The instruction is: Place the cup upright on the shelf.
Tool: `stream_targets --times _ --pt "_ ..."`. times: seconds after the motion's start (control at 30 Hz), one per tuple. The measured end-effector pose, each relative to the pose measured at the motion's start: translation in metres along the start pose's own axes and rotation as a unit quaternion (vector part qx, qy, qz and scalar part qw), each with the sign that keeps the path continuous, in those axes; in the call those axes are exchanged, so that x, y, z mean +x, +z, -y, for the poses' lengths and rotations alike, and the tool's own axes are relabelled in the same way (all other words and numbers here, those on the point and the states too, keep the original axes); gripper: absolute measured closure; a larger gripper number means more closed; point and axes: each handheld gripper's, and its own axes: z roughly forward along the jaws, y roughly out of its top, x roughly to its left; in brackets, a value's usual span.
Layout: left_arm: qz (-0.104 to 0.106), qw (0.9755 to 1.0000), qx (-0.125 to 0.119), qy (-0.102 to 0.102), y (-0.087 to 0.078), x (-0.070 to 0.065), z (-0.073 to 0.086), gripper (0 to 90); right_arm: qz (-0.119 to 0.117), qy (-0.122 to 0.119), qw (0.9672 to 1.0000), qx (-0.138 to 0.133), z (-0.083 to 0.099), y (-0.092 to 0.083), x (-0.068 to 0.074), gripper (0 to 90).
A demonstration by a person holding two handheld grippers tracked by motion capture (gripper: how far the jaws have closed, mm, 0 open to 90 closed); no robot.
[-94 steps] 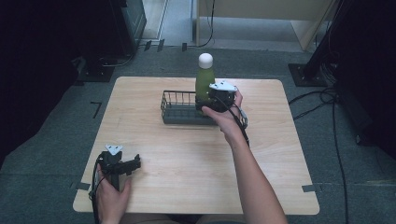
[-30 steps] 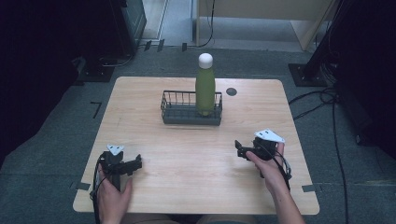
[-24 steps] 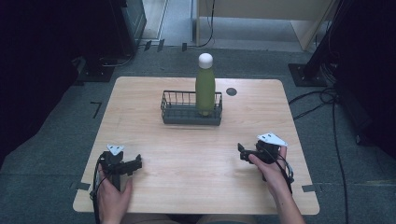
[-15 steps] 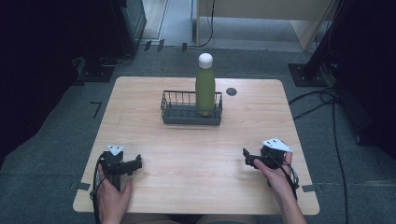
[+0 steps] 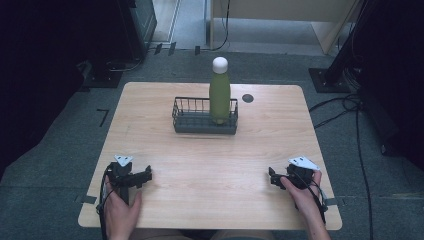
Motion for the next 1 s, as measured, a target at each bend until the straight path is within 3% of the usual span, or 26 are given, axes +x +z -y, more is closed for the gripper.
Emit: stream_targets --times 0.17,0.27,0.63,0.8,1.0 --pt "0.0 1.0 0.0 0.0 0.0 0.0 0.0 0.0 0.019 -0.006 0.9996 0.022 0.004 -0.003 -0.005 0.0" --pt "0.0 1.0 0.0 0.0 0.0 0.0 0.0 0.0 0.018 -0.005 0.999 0.04 0.007 -0.004 -0.008 0.0" --pt "0.0 1.0 0.0 0.0 0.0 0.0 0.0 0.0 0.017 -0.002 0.999 0.041 0.017 -0.018 -0.02 0.0" --pt "0.0 1.0 0.0 0.0 0.0 0.0 0.0 0.0 0.046 0.026 0.9978 0.04 0.021 -0.022 -0.024 0.0" --pt "0.0 1.0 0.0 0.0 0.0 0.0 0.0 0.0 0.046 0.024 0.9979 0.04 0.021 -0.022 -0.023 0.0"
